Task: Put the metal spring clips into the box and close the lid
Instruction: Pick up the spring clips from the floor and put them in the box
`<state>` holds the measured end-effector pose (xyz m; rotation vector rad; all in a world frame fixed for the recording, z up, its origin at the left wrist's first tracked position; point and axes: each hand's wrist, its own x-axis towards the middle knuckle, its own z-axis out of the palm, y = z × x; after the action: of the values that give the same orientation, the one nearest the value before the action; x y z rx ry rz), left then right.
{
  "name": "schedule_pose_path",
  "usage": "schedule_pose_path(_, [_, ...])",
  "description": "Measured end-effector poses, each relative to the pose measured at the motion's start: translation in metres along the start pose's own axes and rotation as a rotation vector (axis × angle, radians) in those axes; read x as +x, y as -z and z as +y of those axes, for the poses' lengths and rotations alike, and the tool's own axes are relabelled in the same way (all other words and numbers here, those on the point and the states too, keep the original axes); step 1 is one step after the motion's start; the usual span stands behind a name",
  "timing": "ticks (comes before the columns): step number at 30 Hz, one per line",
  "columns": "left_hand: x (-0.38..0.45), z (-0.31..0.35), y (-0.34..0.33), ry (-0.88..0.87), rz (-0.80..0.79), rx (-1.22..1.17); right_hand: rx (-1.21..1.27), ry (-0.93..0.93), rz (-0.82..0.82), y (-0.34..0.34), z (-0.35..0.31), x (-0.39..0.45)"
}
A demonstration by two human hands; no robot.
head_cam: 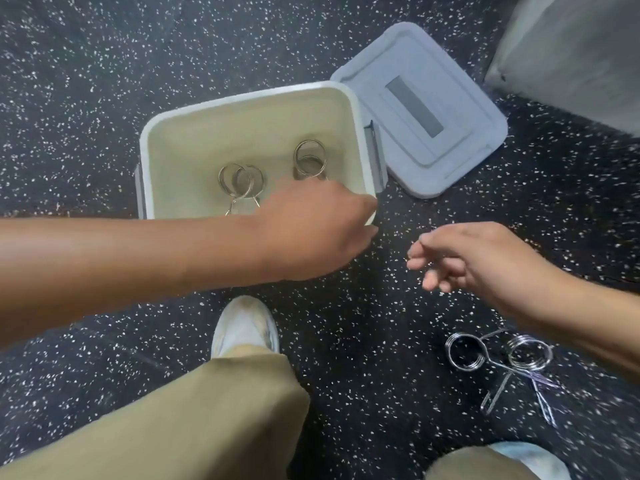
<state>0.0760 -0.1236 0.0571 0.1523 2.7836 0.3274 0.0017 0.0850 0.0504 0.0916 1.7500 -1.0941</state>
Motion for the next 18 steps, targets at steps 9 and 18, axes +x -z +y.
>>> schedule_pose_path(9, [0.032, 0.093, -0.041, -0.162, -0.175, -0.021, -0.048, -0.127, 0.199, 0.081, 0.105, -0.027])
schedule_pose_path(18, [0.047, 0.155, -0.103, -0.19, -0.448, 0.067, -0.192, -0.047, 0.479, 0.134, 0.168, -0.032])
